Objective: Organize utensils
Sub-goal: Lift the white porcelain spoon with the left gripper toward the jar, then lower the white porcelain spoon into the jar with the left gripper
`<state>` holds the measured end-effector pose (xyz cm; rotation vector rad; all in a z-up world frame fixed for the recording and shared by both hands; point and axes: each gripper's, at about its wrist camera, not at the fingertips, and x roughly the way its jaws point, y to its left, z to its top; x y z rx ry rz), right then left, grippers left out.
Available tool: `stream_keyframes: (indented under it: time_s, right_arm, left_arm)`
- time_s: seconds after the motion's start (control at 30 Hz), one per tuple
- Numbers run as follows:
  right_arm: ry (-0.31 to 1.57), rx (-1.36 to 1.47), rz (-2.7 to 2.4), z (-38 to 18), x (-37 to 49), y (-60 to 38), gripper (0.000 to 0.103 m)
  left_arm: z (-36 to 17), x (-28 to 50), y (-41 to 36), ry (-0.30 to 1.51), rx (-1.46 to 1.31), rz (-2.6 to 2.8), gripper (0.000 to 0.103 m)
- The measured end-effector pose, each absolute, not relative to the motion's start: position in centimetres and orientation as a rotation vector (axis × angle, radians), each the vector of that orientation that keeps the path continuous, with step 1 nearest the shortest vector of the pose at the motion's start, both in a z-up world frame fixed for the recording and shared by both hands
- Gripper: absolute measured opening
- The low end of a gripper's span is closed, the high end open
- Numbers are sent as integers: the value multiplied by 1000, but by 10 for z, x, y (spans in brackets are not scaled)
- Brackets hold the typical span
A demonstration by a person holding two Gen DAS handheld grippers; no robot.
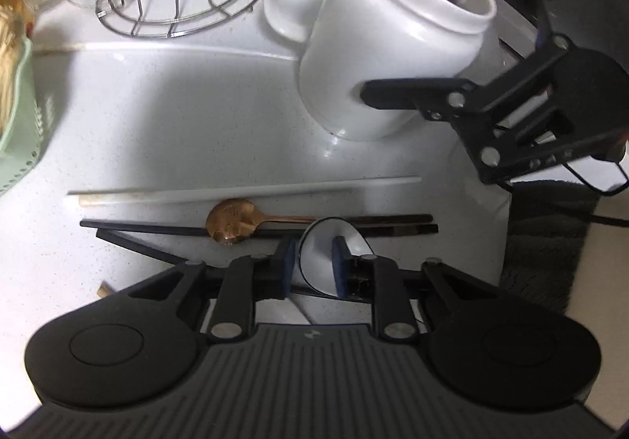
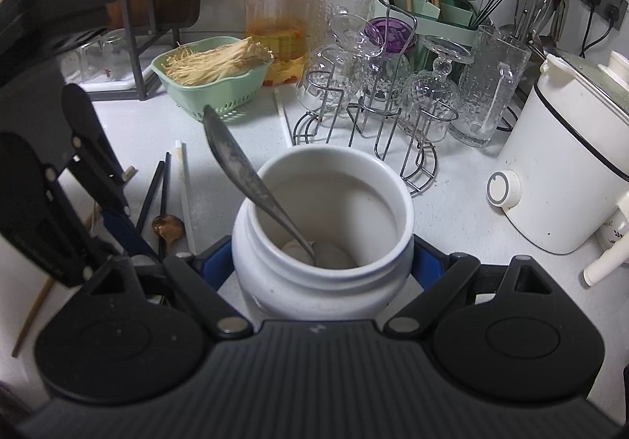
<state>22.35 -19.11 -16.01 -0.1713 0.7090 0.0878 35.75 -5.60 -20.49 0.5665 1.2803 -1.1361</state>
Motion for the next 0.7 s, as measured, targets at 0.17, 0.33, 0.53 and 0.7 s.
stream_keyframes:
  time_s: [0.17,0.33,0.53,0.7]
  right_arm:
    - [703,-171,91,-160,223,-191,93]
    - [696,-169,91,-160,222,-191,93]
    - [690,-173,94,-161,221,-191,93]
    - [682,-175,96,-161,221,-191,93]
  left_arm:
    - [-205,363,-62,1296,571,-1118,14]
    - [-188,366,-61,1242,545,-1046,10]
    - [-154,365,-56,1147,539,-925,6]
    - [-124,363,-50,1058,554,-840,5]
